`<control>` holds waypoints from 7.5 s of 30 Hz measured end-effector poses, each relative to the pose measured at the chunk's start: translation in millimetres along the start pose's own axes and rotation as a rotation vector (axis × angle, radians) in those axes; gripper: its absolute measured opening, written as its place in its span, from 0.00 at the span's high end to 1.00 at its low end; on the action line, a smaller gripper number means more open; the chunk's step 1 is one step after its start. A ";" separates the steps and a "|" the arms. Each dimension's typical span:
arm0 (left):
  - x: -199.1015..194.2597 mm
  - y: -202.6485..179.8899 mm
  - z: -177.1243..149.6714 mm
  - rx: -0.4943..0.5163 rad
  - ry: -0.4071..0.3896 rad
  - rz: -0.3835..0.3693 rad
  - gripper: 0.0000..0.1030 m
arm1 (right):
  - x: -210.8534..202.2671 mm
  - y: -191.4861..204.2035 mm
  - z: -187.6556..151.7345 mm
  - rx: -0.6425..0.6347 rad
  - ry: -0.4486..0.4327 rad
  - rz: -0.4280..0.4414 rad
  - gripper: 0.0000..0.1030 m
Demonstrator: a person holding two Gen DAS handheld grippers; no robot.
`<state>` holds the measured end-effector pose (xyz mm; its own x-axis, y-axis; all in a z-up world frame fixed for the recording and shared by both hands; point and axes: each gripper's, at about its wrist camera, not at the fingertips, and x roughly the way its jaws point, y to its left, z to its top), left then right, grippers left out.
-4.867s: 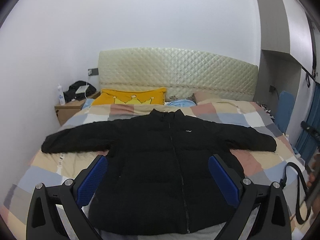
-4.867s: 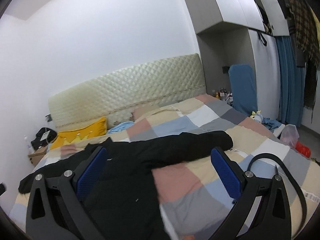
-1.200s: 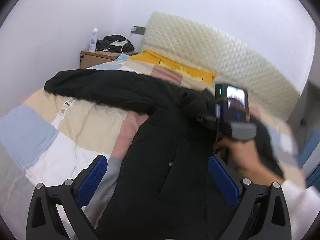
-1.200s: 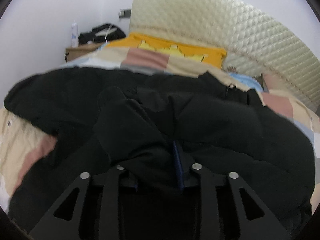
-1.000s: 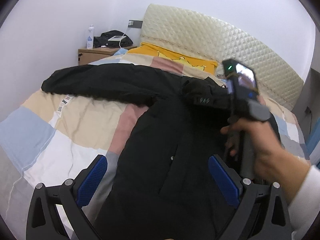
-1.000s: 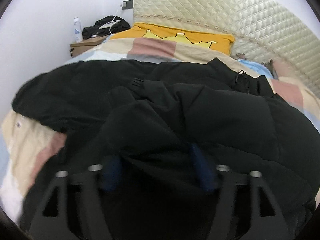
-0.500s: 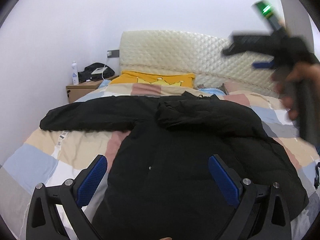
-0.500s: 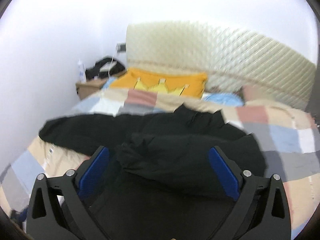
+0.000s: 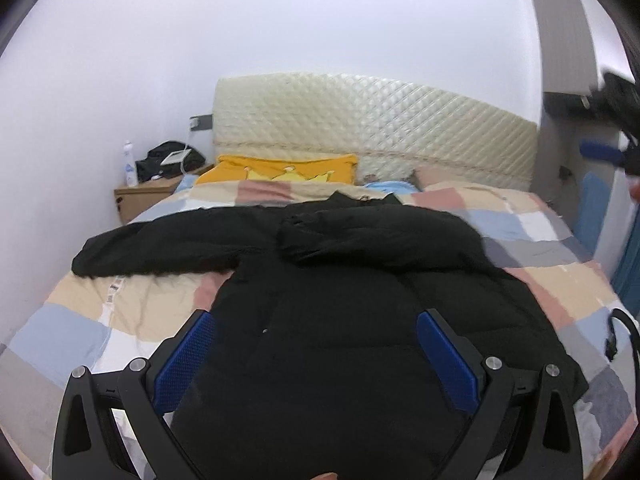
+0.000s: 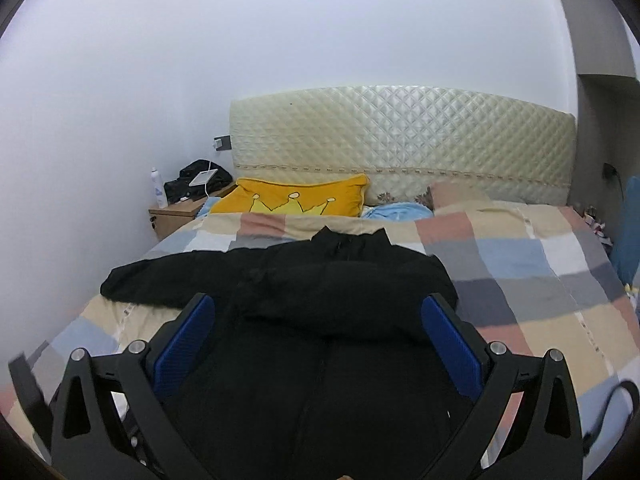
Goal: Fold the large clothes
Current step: 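Move the left tool toward the other sleeve cuff of the jacket, then grasp the other black sleeve cuff with the left tool, then lift the held sleeve up with the left tool, then lay the sleeve across the jacket body toward the right tool and open the left tool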
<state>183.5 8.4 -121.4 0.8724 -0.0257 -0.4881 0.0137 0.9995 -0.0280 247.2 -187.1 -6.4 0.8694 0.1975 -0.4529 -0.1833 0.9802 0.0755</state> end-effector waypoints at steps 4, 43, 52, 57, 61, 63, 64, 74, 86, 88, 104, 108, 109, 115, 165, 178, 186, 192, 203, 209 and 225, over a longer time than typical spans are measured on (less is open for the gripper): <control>-16.4 -5.8 -0.4 0.012 -0.016 0.015 0.01 | -21.1 -6.1 -29.0 0.028 0.033 -0.003 0.00; -34.2 -28.3 -20.3 0.050 -0.002 -0.097 0.01 | -88.5 -36.6 -161.6 0.112 -0.031 -0.103 0.00; -24.2 -29.5 -21.5 0.064 0.036 -0.078 0.01 | -84.5 -35.4 -168.3 0.097 -0.019 -0.109 0.00; -5.5 -9.8 -1.0 -0.053 0.148 -0.131 0.01 | -81.1 -37.0 -171.5 0.112 -0.014 -0.103 0.00; 2.5 11.8 21.2 -0.098 0.158 -0.121 0.01 | -79.6 -43.5 -173.2 0.150 -0.012 -0.087 0.00; 8.4 27.4 37.1 -0.096 0.163 -0.096 0.01 | -80.4 -47.6 -172.9 0.159 -0.018 -0.095 0.00; 10.7 36.0 44.1 -0.094 0.165 -0.082 0.01 | -81.1 -48.1 -173.1 0.161 -0.023 -0.098 0.00; 45.9 151.2 97.2 -0.070 0.159 0.067 0.01 | -68.3 -45.5 -175.1 0.151 0.005 -0.121 0.00; 144.1 328.0 102.4 -0.322 0.209 -0.032 0.01 | -42.4 -34.0 -176.8 0.122 0.088 -0.171 0.00; 158.8 355.7 98.5 -0.407 0.206 -0.061 0.01 | -36.1 -29.9 -176.1 0.118 0.105 -0.176 0.00; 251.3 490.1 3.6 -0.719 0.285 0.020 0.01 | -8.1 9.4 -147.5 0.162 0.166 -0.176 0.00; 262.3 501.3 0.9 -0.741 0.259 0.011 0.01 | -6.3 13.0 -143.0 0.157 0.171 -0.226 0.00; 266.9 502.3 3.3 -0.732 0.251 0.016 0.01 | -5.2 12.1 -142.2 0.163 0.171 -0.233 0.00; 297.1 508.1 14.0 -0.717 0.227 0.065 0.02 | 6.0 8.2 -140.8 0.183 0.192 -0.257 0.00; 79.1 201.9 320.2 -0.308 -0.208 0.136 0.91 | -39.8 -17.0 -157.3 0.171 0.048 -0.161 0.00; 63.9 -23.4 367.1 -0.029 -0.179 -0.006 0.91 | -82.3 -59.7 -160.6 0.231 -0.066 -0.151 0.00; 120.3 -147.8 316.6 0.101 -0.105 -0.123 0.91 | -95.5 -90.9 -165.5 0.246 -0.093 -0.128 0.00; 166.6 -212.0 262.8 0.115 -0.067 -0.234 0.90 | -92.4 -101.0 -166.1 0.249 -0.098 -0.098 0.00; 282.7 -266.7 133.3 0.098 0.135 -0.431 0.90 | -70.3 -120.3 -166.0 0.264 -0.070 -0.103 0.00; 322.6 -276.5 85.9 0.162 0.212 -0.404 0.90 | -60.9 -138.8 -168.7 0.330 -0.072 -0.086 0.00; 316.1 -268.3 79.7 0.124 0.272 -0.370 0.89 | -44.2 -144.5 -172.2 0.315 -0.038 -0.105 0.00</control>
<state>494.5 -266.5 -198.6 0.6387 -0.3676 -0.6760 0.3721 0.9165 -0.1469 156.2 -340.4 -150.3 0.8937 0.0896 -0.4396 0.0540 0.9512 0.3037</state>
